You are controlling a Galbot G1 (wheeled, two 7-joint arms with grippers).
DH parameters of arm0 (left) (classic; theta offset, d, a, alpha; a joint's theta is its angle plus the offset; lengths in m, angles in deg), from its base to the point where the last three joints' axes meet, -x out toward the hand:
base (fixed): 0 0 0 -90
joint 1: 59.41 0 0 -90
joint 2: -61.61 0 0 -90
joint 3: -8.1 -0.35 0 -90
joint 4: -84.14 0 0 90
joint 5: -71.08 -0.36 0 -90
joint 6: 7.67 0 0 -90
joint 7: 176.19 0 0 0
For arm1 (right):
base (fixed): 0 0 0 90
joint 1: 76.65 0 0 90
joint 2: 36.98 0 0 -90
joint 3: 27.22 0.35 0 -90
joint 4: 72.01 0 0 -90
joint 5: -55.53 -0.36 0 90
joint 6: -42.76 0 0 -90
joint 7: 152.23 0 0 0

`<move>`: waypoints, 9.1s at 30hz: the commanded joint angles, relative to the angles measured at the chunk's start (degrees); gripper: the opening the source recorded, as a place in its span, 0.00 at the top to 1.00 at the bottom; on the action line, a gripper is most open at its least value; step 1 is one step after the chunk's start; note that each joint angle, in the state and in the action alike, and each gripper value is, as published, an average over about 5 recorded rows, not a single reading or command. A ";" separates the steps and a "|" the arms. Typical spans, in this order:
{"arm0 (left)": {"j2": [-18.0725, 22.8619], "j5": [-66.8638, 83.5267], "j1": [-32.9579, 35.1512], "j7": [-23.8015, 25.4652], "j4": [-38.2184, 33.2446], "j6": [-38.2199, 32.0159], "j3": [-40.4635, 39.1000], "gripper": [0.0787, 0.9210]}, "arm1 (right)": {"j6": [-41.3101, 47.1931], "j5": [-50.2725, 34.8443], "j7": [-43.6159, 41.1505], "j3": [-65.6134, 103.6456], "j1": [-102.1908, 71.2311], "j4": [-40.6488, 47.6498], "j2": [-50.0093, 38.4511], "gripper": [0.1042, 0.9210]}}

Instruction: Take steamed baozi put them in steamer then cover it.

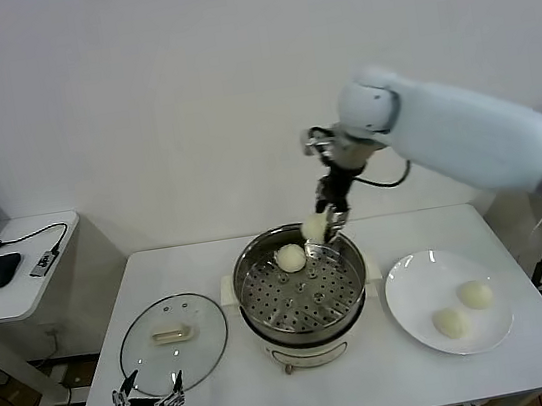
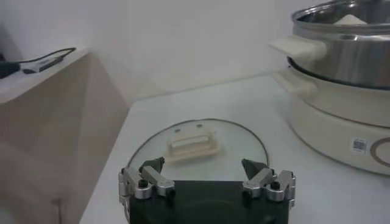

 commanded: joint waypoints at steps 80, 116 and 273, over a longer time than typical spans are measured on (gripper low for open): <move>0.66 1.05 0.10 0.43 1.53 0.71 0.34 0.12 | -15.26 25.18 -4.38 21.59 -27.07 -16.81 -37.90 0.12; 1.01 0.59 -1.14 0.82 6.34 0.11 -1.22 0.12 | -18.58 35.22 2.76 28.51 -45.88 -9.48 -31.20 0.12; 2.28 0.81 -0.96 1.36 2.13 0.74 0.60 0.12 | -20.14 29.05 -1.89 33.88 -35.33 -10.65 -40.25 0.12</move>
